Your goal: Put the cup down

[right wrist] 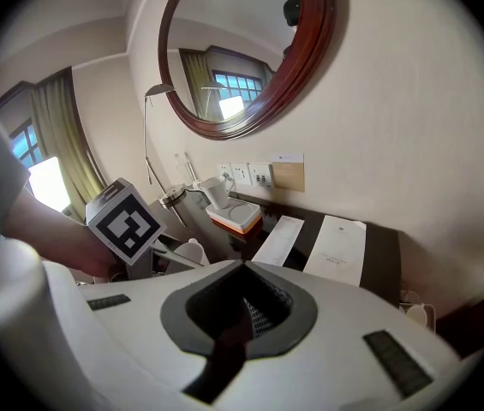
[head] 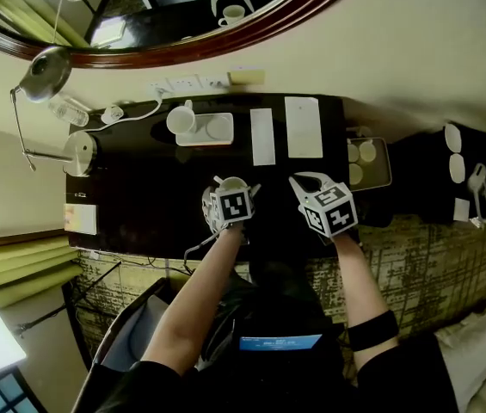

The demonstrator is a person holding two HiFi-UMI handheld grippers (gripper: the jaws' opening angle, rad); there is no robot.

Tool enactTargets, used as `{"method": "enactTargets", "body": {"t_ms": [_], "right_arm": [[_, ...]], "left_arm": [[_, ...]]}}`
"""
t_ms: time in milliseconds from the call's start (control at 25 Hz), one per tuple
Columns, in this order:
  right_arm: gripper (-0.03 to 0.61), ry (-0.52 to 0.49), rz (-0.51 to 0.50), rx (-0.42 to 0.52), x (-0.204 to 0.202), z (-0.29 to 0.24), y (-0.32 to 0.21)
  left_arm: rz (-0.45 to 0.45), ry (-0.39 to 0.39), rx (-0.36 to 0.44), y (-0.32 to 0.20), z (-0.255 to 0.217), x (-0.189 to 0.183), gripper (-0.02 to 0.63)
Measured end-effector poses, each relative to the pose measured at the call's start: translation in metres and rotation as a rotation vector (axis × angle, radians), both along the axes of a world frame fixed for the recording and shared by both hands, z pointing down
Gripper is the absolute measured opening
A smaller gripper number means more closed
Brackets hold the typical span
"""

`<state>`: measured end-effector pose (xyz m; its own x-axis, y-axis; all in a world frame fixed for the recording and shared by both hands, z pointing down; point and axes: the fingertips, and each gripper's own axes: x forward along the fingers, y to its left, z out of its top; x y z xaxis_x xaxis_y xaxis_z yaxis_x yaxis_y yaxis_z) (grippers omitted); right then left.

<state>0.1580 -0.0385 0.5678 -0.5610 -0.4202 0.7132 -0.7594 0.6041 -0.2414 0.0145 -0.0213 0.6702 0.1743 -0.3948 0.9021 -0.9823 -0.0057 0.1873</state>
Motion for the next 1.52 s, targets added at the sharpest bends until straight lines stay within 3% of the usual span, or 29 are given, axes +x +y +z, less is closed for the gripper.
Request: {"method": "enactTargets", "body": {"t_ms": [160, 360, 960, 1520], "right_arm": [[0.002, -0.002, 0.002, -0.004, 0.001, 0.0, -0.003], [0.002, 0.002, 0.005, -0.005, 0.003, 0.001, -0.005], [0.002, -0.036, -0.073, -0.016, -0.036, 0.009, 0.009], [0.002, -0.098, -0.139, -0.007, -0.087, -0.007, 0.017]], "left_arm": [[0.0, -0.012, -0.011, -0.002, 0.007, -0.003, 0.589], [0.045, 0.009, -0.015, 0.0, 0.01, 0.004, 0.425], [0.221, 0.007, 0.086, -0.026, -0.009, -0.003, 0.419], [0.564, -0.032, 0.2, -0.116, -0.055, -0.006, 0.419]]}}
